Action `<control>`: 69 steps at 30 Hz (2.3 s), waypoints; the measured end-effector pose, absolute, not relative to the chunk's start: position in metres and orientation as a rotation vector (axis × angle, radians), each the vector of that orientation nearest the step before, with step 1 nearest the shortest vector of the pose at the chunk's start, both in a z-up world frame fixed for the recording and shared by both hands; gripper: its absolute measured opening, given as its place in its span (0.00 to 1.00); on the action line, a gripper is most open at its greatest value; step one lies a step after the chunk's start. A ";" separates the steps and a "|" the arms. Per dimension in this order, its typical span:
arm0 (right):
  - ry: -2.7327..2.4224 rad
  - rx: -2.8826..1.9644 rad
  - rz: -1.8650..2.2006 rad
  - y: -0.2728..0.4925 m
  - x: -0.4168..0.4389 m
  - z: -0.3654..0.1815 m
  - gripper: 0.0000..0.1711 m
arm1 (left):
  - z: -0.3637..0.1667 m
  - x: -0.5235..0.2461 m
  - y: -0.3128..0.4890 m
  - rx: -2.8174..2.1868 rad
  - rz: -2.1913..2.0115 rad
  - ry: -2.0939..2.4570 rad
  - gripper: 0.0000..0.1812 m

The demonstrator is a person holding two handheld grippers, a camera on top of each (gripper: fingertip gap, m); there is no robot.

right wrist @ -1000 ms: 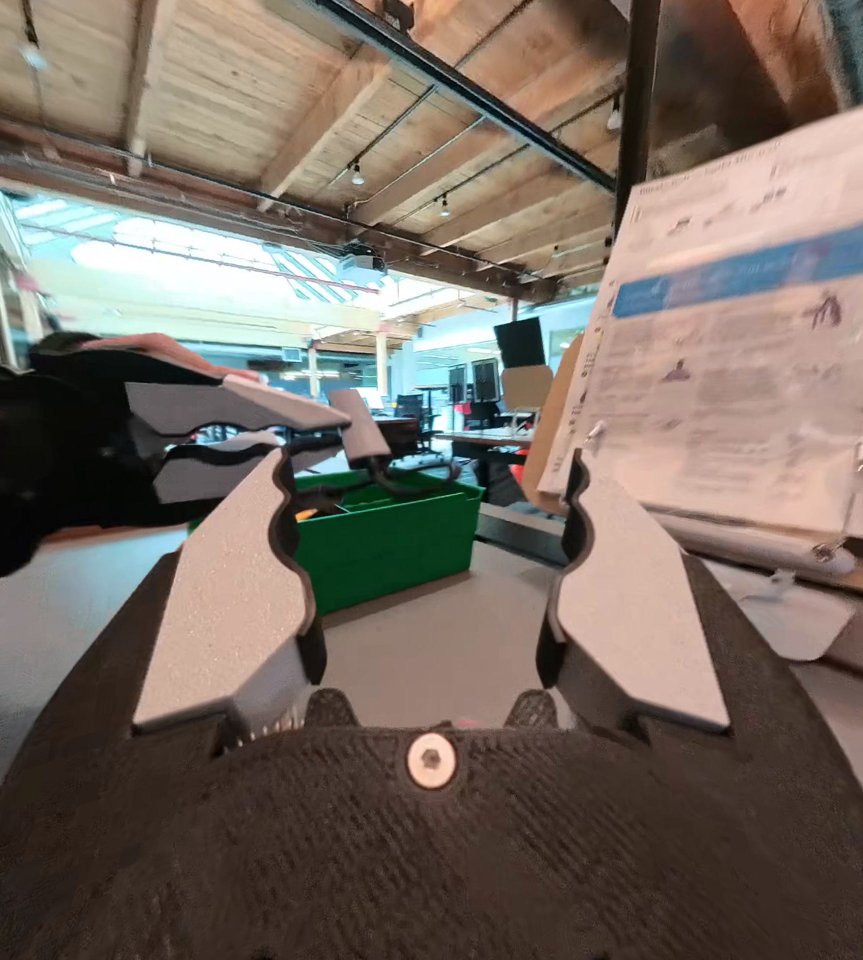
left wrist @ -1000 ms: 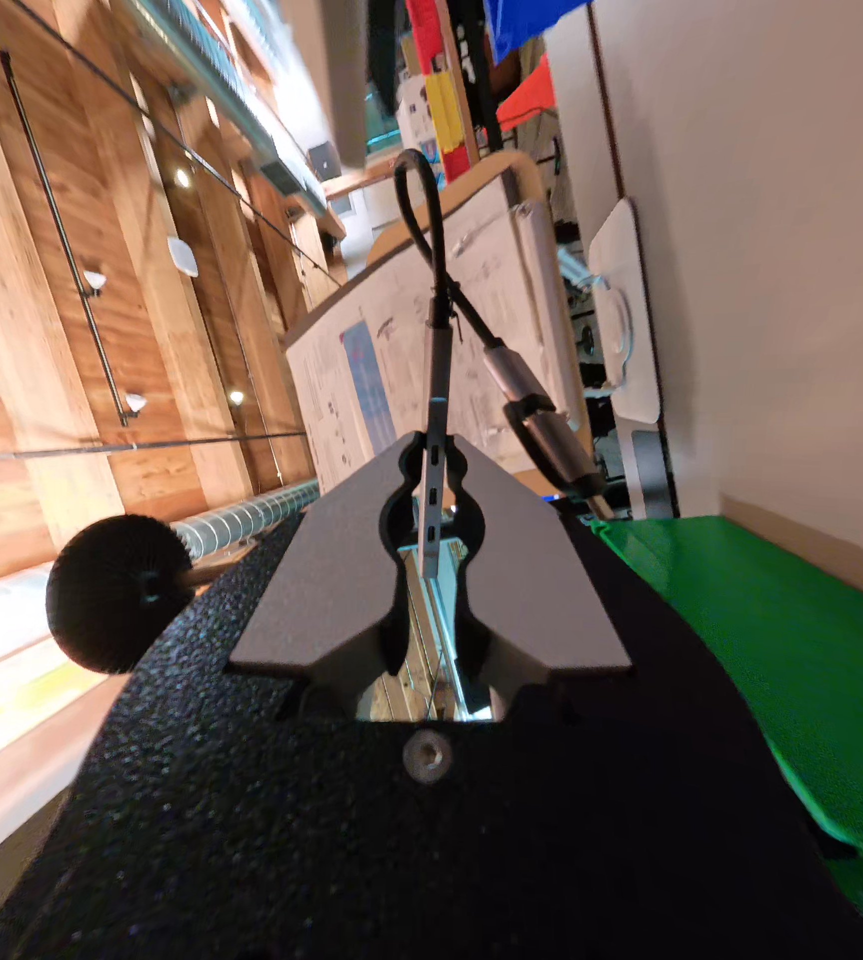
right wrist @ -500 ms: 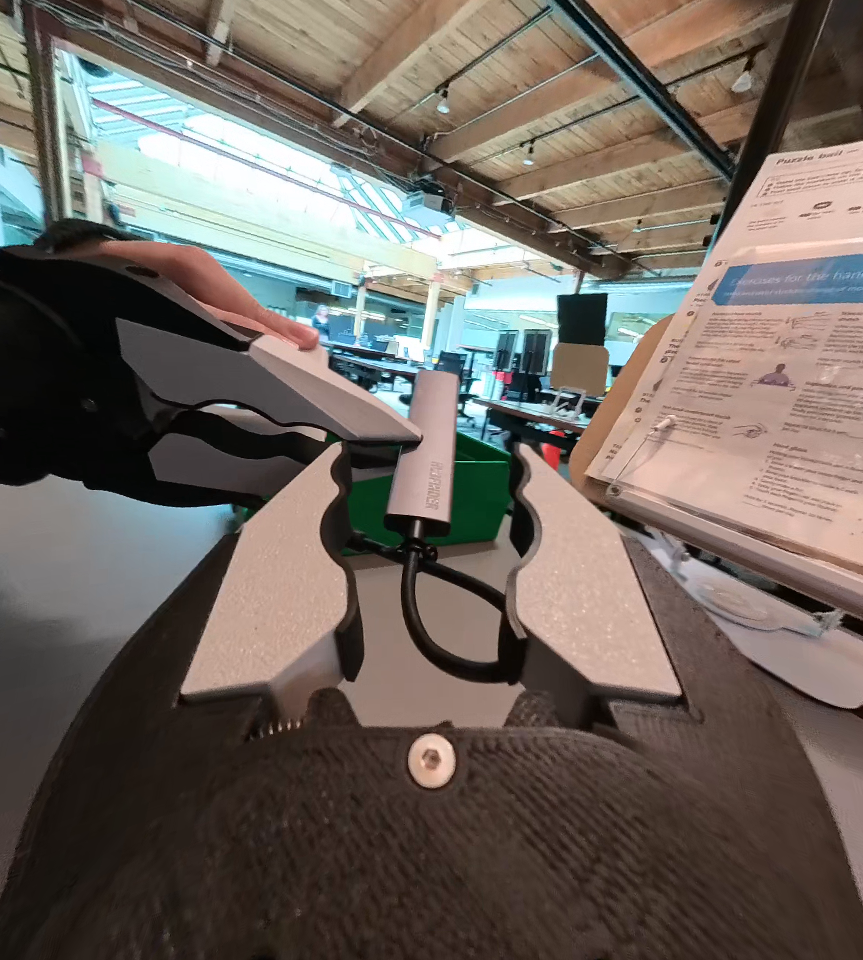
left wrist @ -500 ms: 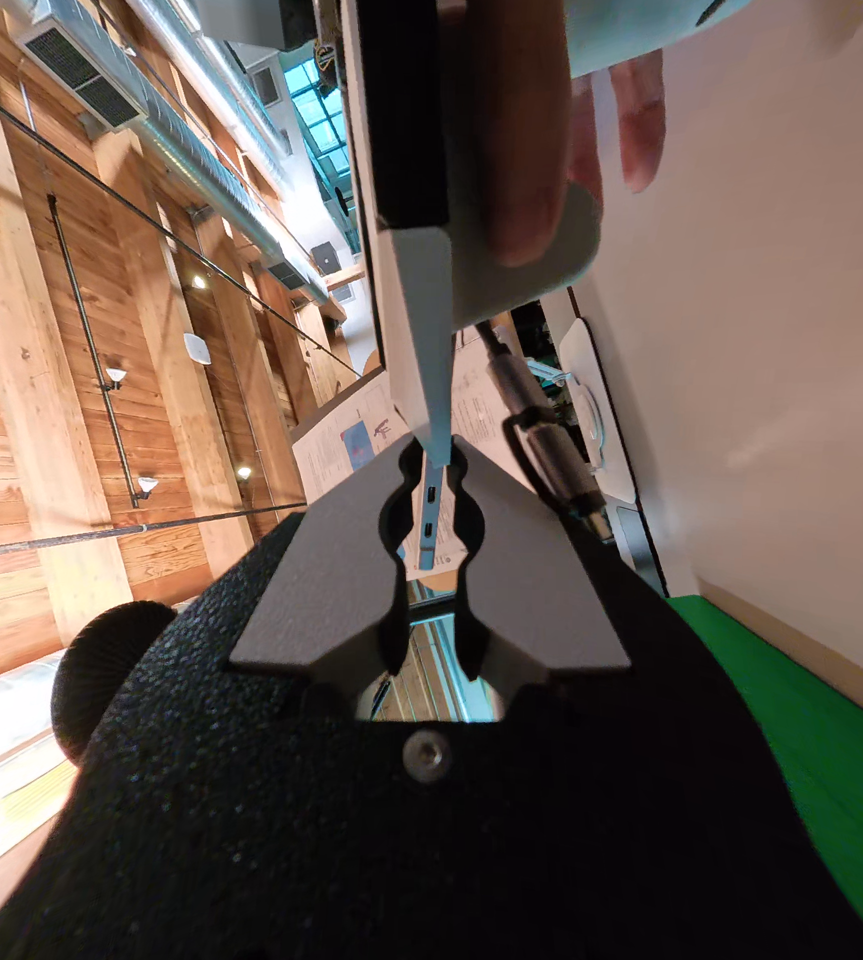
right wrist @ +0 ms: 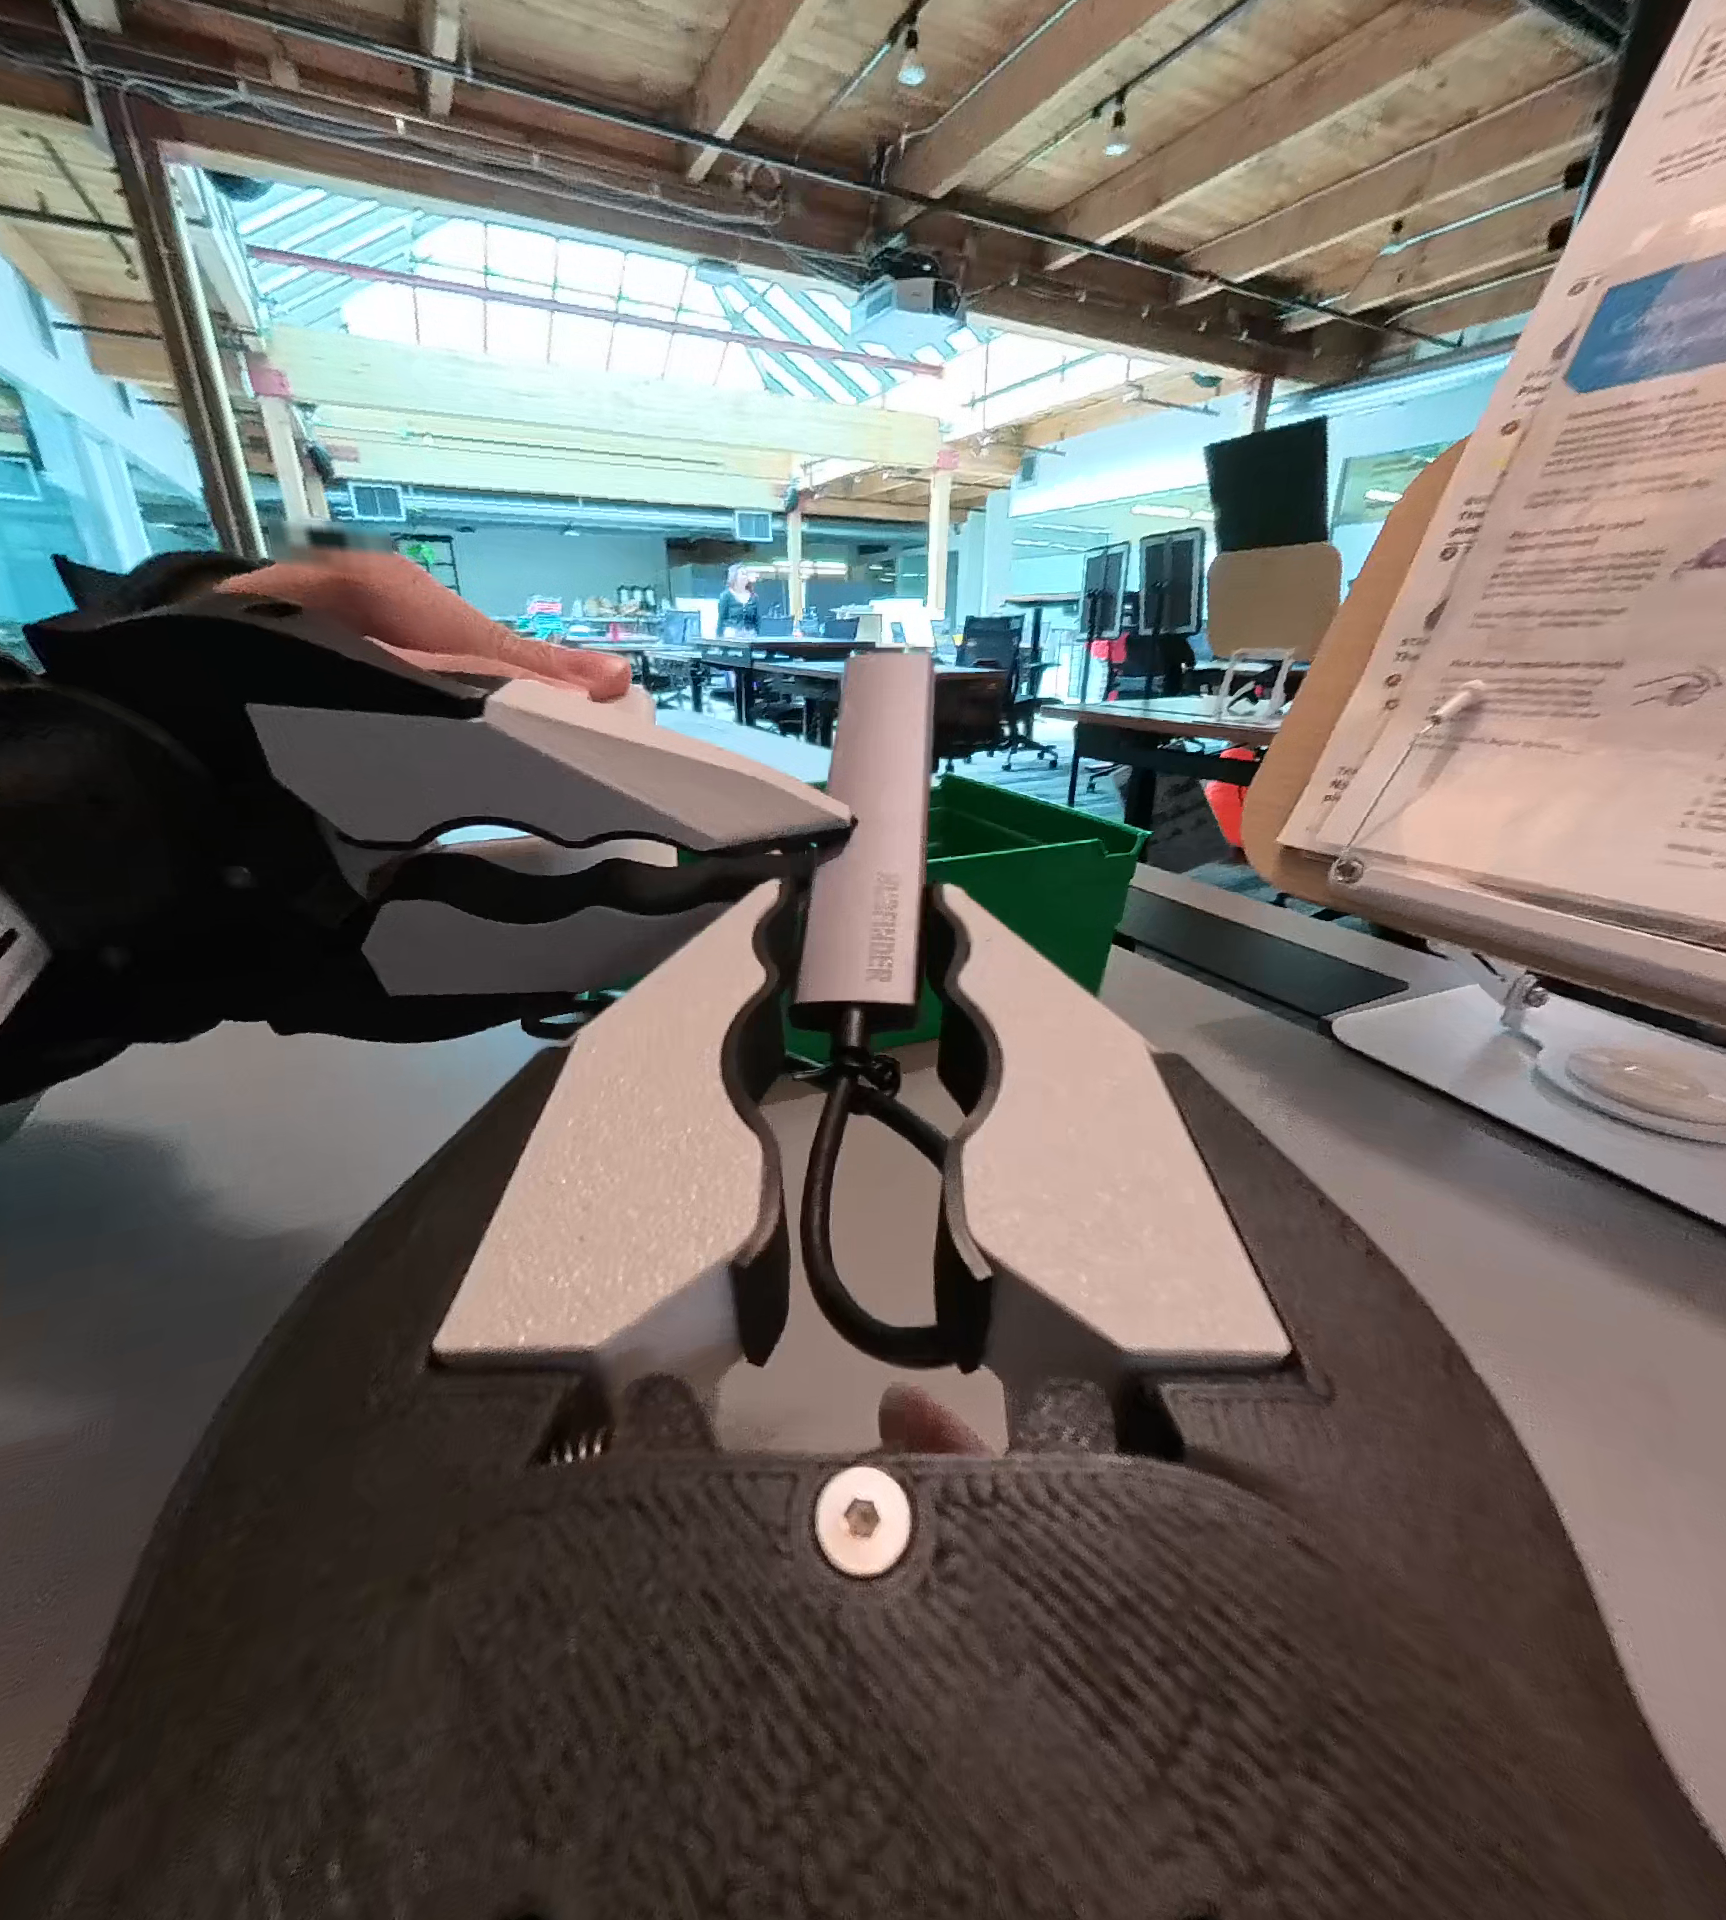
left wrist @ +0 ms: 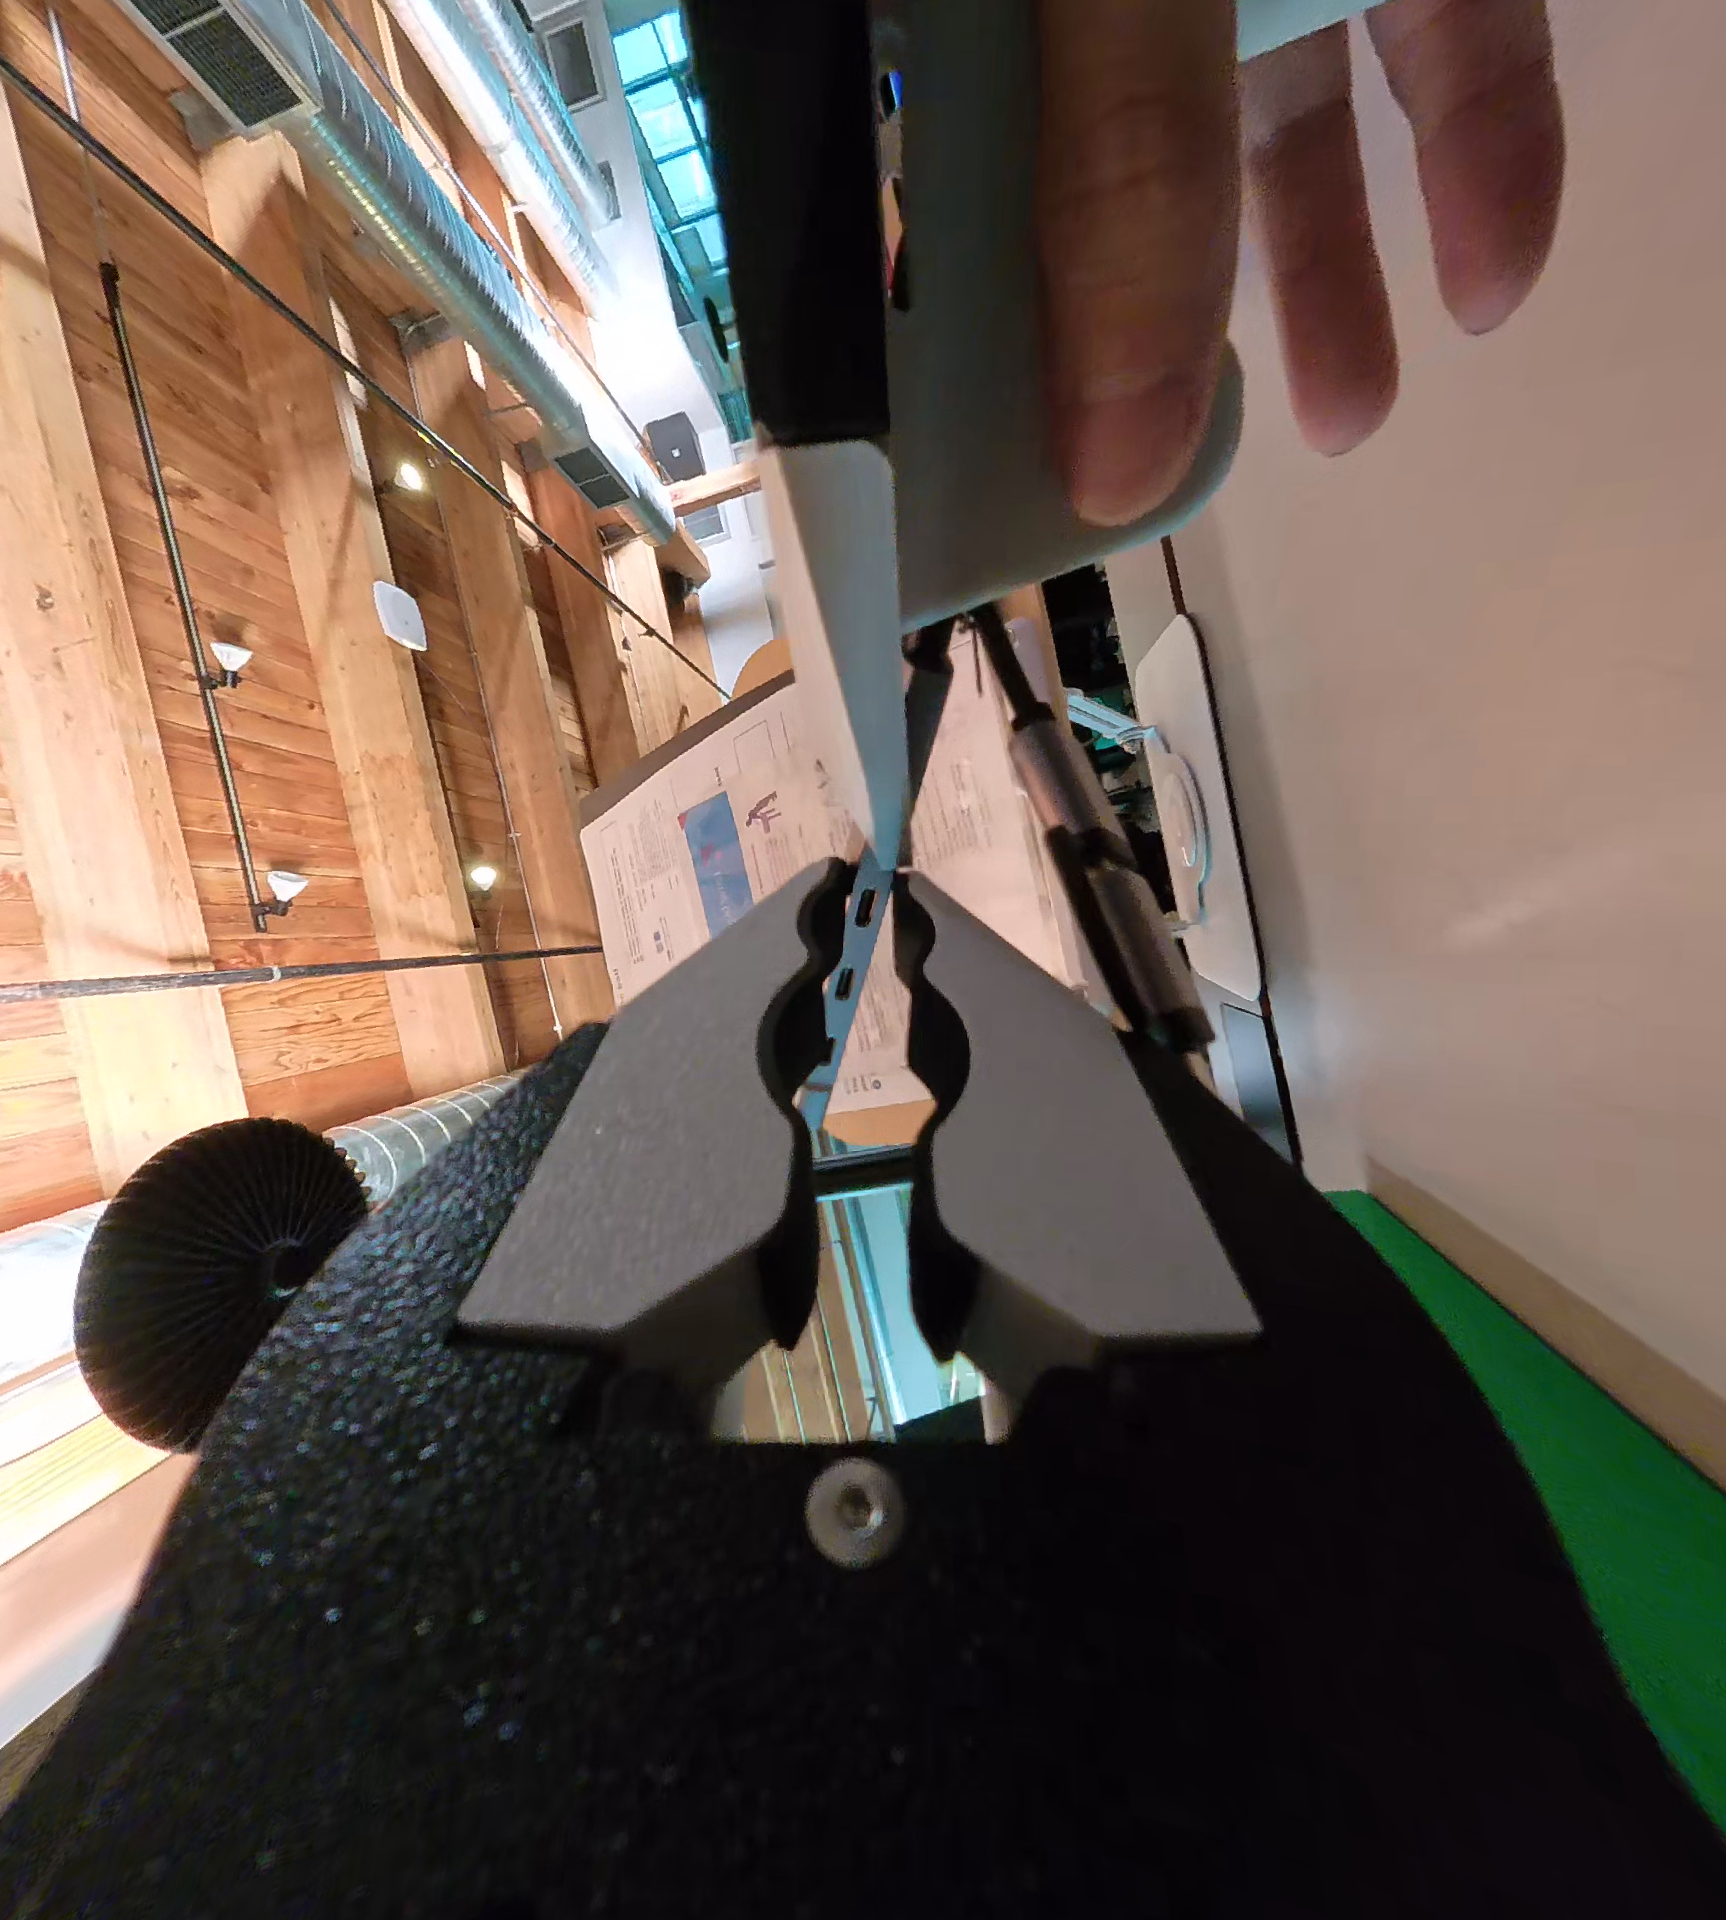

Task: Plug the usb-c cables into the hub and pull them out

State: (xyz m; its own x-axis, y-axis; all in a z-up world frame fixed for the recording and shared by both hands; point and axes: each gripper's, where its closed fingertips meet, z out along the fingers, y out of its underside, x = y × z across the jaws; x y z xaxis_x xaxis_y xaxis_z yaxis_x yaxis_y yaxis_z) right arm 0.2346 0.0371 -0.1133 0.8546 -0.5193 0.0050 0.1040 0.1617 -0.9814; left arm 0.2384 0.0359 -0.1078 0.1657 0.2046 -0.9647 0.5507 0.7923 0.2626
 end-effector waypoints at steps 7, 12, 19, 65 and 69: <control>0.404 -1.399 -0.546 0.036 0.241 -0.120 0.13 | -0.115 0.245 0.038 0.581 -0.345 1.526 0.04; 0.529 -1.308 -0.465 0.013 0.253 -0.116 0.13 | -0.099 0.248 0.063 0.219 -0.715 1.756 0.19; 0.522 -1.309 -0.365 0.021 0.248 -0.118 0.13 | -0.082 0.255 0.088 -0.711 -1.484 2.023 0.29; 0.223 -1.464 -0.851 0.040 0.233 -0.125 0.13 | -0.128 0.250 0.034 -2.039 -2.812 1.492 0.03; 0.293 -1.439 -0.839 0.037 0.239 -0.123 0.17 | -0.127 0.252 0.035 -2.037 -2.787 1.487 0.03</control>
